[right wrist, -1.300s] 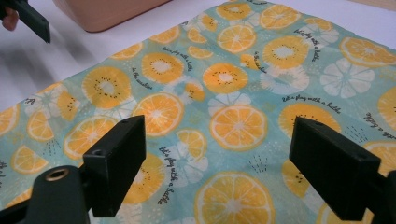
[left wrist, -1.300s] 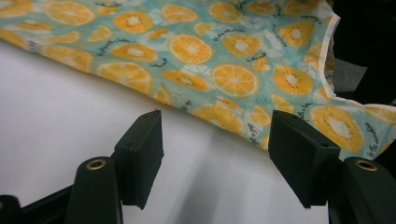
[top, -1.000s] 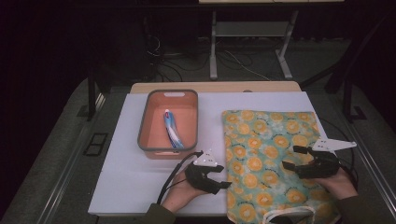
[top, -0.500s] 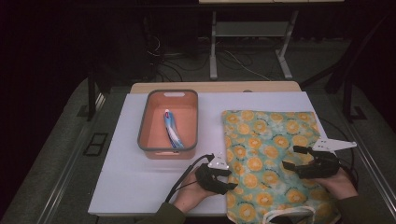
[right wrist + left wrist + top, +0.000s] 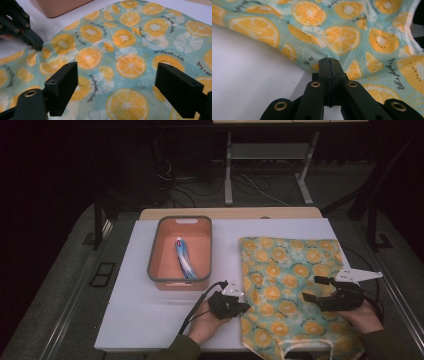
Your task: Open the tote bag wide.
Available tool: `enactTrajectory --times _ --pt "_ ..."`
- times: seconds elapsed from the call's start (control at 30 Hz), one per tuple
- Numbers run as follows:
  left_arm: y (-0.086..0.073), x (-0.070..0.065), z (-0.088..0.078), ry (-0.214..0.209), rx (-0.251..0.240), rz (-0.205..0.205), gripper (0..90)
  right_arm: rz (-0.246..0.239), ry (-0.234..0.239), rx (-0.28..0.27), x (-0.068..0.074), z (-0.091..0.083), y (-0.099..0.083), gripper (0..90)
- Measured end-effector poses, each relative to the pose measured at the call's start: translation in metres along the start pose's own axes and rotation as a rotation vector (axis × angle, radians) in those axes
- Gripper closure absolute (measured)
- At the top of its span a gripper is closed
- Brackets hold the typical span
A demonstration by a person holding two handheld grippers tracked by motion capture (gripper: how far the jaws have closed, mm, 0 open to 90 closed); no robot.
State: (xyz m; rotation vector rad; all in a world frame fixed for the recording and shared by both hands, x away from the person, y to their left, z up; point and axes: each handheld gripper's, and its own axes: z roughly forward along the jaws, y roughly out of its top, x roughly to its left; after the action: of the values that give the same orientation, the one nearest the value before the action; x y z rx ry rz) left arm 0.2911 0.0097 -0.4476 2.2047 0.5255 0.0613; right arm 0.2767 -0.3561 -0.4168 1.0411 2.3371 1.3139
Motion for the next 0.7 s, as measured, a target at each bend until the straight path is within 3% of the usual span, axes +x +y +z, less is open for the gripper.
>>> enactTrajectory --times 0.17,0.23,0.37,0.5,0.63,0.7 --pt "0.0 0.01 -0.012 0.143 -0.023 -0.011 89.3 0.0 0.001 -0.001 0.0 0.0 0.0 18.4" --pt "-0.001 0.013 -0.015 0.176 -0.025 -0.016 89.1 0.0 0.002 -0.001 0.0 0.0 0.0 18.4" --pt "-0.002 0.014 -0.017 0.182 -0.035 -0.033 81.7 -0.003 0.002 -0.001 0.0 0.0 0.0 18.4" --pt "-0.001 0.013 -0.02 0.19 -0.044 -0.047 59.3 0.001 0.003 -0.001 0.0 -0.001 0.0 18.4" --pt "-0.002 0.013 -0.028 0.161 -0.062 -0.08 50.1 0.001 0.004 -0.001 0.0 -0.001 0.0 18.4" --pt "-0.004 0.012 -0.032 0.154 -0.06 -0.078 44.5 0.001 0.004 0.001 0.0 0.0 0.0 18.4"
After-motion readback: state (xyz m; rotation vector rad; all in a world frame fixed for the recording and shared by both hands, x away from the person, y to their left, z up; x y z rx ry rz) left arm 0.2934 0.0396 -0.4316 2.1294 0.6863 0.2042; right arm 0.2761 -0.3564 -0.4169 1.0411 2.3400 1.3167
